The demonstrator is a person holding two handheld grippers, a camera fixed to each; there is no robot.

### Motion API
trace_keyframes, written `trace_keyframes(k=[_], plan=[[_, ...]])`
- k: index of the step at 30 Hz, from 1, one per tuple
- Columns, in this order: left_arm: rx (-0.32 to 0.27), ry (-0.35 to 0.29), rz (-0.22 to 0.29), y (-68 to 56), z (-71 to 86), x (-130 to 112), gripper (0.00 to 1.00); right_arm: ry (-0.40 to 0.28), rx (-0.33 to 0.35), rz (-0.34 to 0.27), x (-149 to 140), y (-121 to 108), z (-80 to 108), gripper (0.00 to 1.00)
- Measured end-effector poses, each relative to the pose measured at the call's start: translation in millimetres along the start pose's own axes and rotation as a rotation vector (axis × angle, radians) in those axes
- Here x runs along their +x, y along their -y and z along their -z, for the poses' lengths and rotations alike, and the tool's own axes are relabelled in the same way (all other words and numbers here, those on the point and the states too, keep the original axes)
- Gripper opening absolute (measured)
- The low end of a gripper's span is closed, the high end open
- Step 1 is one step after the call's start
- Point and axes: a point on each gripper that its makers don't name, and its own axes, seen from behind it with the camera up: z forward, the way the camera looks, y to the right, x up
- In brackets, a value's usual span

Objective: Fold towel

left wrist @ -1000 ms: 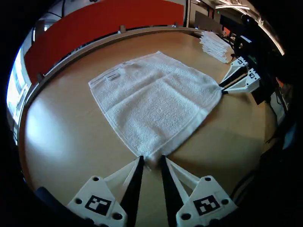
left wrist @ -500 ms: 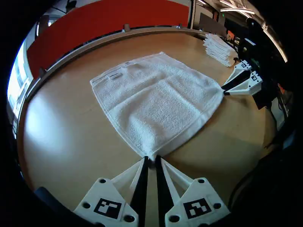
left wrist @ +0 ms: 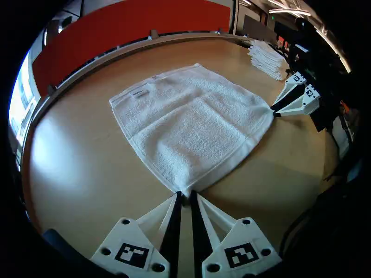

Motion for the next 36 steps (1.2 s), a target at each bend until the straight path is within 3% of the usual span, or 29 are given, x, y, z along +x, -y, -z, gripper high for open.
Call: trace_keyframes(k=[15,36], plan=[[0.0,-0.021,0.041,4.0,15.4,9.9,0.14,-0.02,0.008,0.016,10.5,5.8,9.2,0.15],[-0.006,-0.023,0.084,-7.0,61.1,23.3,0.14,-0.104,0.028,0.009,39.4,16.4,64.3,0.14]])
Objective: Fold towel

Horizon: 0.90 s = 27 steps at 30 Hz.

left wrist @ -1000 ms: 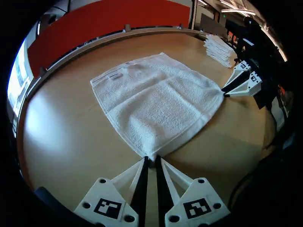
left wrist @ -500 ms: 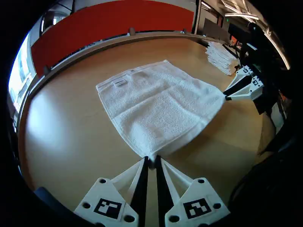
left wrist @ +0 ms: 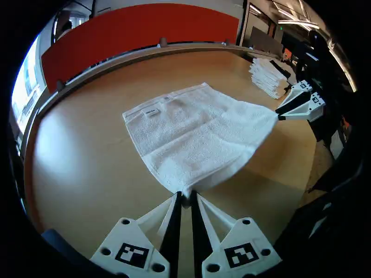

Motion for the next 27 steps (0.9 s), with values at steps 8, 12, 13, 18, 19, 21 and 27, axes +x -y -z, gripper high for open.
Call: trace_keyframes(k=[8,12,13,18,19,21,27], plan=[[-0.013,0.016,0.004,-8.9,13.4,-2.1,0.14,-0.02,0.008,-0.01,5.1,8.0,17.1,0.14],[-0.02,0.025,0.015,-14.0,18.3,-5.9,0.14,-0.023,0.014,-0.018,5.0,11.9,23.2,0.14],[-0.022,0.026,0.017,-15.4,19.3,-6.9,0.14,-0.023,0.015,-0.019,4.8,12.6,24.3,0.14],[-0.029,0.034,0.026,-19.8,22.0,-11.2,0.14,-0.022,0.021,-0.019,3.6,15.1,26.7,0.14],[-0.029,0.035,0.028,-20.0,21.9,-11.6,0.14,-0.021,0.022,-0.019,3.3,15.4,26.5,0.14],[-0.029,0.036,0.03,-20.2,21.7,-11.8,0.14,-0.02,0.024,-0.019,3.1,15.8,26.0,0.14],[-0.028,0.033,0.035,-18.4,21.6,-6.7,0.14,-0.027,0.025,-0.018,7.1,15.3,25.6,0.14]])
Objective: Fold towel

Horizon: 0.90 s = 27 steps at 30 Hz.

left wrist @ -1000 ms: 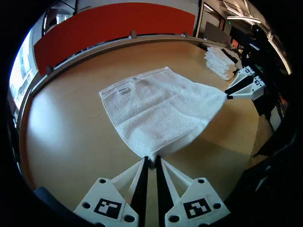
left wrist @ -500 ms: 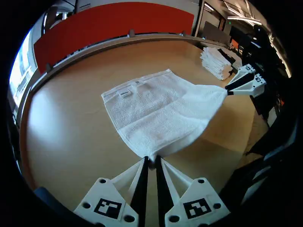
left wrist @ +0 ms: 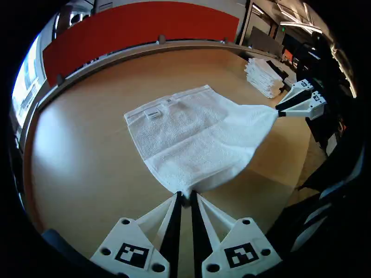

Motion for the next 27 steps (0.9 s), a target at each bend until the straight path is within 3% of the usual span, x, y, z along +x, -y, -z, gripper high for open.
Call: trace_keyframes(k=[14,27], plan=[[0.002,0.001,0.042,17.4,-7.6,25.7,0.14,-0.014,0.002,-0.004,15.6,-20.7,-11.8,0.13],[-0.038,0.014,0.17,39.9,-16.5,59.0,0.14,-0.018,-0.009,0.032,46.9,-59.1,-27.7,0.13]])
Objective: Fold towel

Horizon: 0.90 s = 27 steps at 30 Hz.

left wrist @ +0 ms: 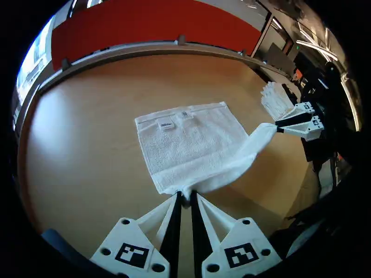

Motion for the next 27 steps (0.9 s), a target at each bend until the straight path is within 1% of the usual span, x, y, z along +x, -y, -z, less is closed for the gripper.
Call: trace_keyframes(k=[8,12,17,27], plan=[[-0.013,0.016,0.068,14.9,-10.2,23.2,0.14,0.007,-0.009,0.021,15.1,-22.9,-13.0,0.13],[-0.014,0.015,0.084,22.6,-17.7,36.0,0.14,0.013,-0.019,0.032,21.0,-35.0,-20.6,0.13],[-0.007,0.01,0.073,32.5,-26.8,52.3,0.14,0.017,-0.03,0.033,28.4,-50.0,-31.5,0.13],[0.013,0.006,0.024,49.3,-48.9,79.3,0.14,0.035,-0.047,0.026,39.0,-75.7,-49.2,0.13]])
